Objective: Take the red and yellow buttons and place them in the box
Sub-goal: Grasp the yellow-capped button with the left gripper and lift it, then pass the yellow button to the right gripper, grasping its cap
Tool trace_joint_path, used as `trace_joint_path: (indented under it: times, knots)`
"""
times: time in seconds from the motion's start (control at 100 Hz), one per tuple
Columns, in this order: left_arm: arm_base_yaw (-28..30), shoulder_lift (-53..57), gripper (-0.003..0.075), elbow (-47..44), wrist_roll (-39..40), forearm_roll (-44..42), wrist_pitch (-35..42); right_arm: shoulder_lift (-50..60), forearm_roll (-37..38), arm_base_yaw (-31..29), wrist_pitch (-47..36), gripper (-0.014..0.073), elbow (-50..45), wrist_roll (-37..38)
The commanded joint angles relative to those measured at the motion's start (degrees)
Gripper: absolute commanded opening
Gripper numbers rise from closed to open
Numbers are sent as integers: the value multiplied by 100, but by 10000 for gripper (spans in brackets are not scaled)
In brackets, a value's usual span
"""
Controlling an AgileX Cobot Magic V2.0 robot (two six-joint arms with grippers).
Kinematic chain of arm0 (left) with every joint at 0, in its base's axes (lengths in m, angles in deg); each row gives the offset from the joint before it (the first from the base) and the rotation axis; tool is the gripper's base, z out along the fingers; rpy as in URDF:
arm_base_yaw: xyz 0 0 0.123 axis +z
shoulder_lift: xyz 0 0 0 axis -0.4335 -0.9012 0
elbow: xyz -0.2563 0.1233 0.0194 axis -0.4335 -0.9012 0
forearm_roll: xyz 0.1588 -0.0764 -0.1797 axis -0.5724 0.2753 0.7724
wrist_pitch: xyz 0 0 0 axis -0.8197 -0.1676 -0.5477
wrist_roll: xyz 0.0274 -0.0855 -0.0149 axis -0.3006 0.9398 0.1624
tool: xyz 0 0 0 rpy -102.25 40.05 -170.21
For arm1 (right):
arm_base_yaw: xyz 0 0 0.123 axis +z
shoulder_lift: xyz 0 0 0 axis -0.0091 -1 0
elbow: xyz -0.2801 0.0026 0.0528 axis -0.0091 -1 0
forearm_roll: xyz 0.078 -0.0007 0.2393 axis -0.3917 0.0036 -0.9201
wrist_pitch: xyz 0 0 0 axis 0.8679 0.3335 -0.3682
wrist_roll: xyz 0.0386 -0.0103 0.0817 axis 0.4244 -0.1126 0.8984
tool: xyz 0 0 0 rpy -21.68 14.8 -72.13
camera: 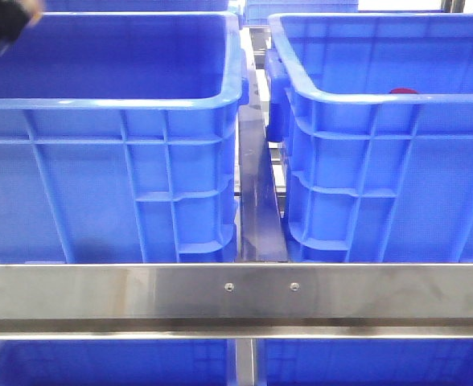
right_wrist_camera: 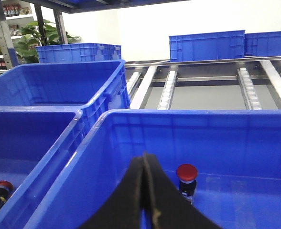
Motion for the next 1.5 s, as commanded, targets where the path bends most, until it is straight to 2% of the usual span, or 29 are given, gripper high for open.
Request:
trace_joint_path:
  times: [0.0, 0.38, 0.46, 0.51, 0.58, 0.73, 0.82, 0.96, 1.17, 1.36, 1.49]
  knots:
    - [-492, 545, -19, 167, 40, 108, 220, 8, 35, -16, 70, -66, 161, -36]
    - [-2647, 1203, -19, 167, 40, 184, -90, 8, 35, -16, 125, -66, 161, -36]
    - [-2938, 1203, -19, 167, 40, 184, -90, 8, 35, -16, 130, -36, 161, -36]
    - [-3070, 1193, -19, 167, 40, 184, -90, 8, 35, -16, 138, 21, 161, -36]
    - [-3172, 1192, -19, 167, 40, 184, -90, 8, 35, -16, 151, 147, 161, -36]
    - [-3221, 1183, -19, 167, 40, 207, -90, 8, 15, -16, 251, 470, 161, -36]
    - [-3221, 1183, -19, 167, 40, 207, -90, 8, -205, -16, 459, 570, 161, -36]
    - [-3221, 1183, -19, 167, 40, 207, -90, -106, -860, -16, 1184, 578, 206, -36]
    - [-3221, 1168, -19, 167, 40, 207, -90, -860, -2062, -16, 3021, 578, 516, 189]
    - [-3221, 1168, -19, 167, 40, 220, -116, -1853, -2178, -16, 4482, 578, 999, 1227]
    - [-3221, 1168, -19, 167, 40, 220, -117, -2572, -2178, -16, 5152, 578, 1337, 1660]
